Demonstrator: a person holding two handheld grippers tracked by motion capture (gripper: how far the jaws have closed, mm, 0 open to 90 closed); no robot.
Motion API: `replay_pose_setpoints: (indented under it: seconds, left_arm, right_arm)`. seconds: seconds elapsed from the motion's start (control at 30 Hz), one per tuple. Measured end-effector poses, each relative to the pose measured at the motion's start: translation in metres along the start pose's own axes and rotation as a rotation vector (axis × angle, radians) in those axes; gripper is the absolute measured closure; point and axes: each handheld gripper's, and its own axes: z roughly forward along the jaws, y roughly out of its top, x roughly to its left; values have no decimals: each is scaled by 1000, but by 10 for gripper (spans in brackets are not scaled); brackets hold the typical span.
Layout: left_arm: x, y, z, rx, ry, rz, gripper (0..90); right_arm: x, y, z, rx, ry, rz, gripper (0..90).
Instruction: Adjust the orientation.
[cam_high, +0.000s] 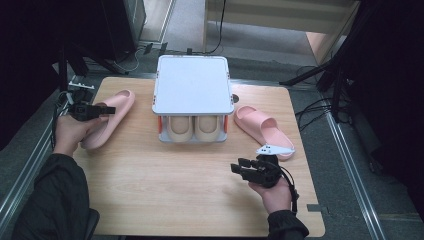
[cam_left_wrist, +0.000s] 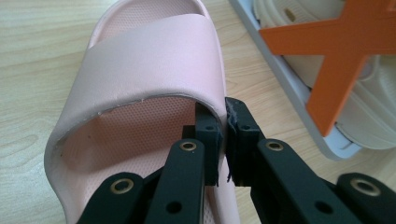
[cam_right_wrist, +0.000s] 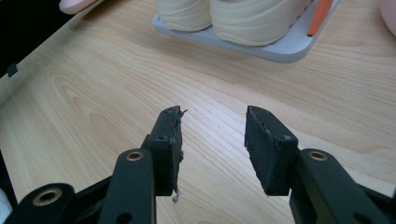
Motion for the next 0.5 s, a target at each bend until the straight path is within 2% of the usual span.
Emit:
replay_pose_setpoints:
  seconds: [0.23,0.4,0.5]
  left_arm:
    - [-19,-2,-18,-5,-22,22,846]
    - [-37,-9,-29,-2,-33,59,845]
    - [-47,-15,-37,-8,-49,64,845]
  right_arm:
    - [1,7,5,-3,20,-18,569]
    - [1,12,10,2,30,-31,568]
    - [1,16,13,1,40,-41,568]
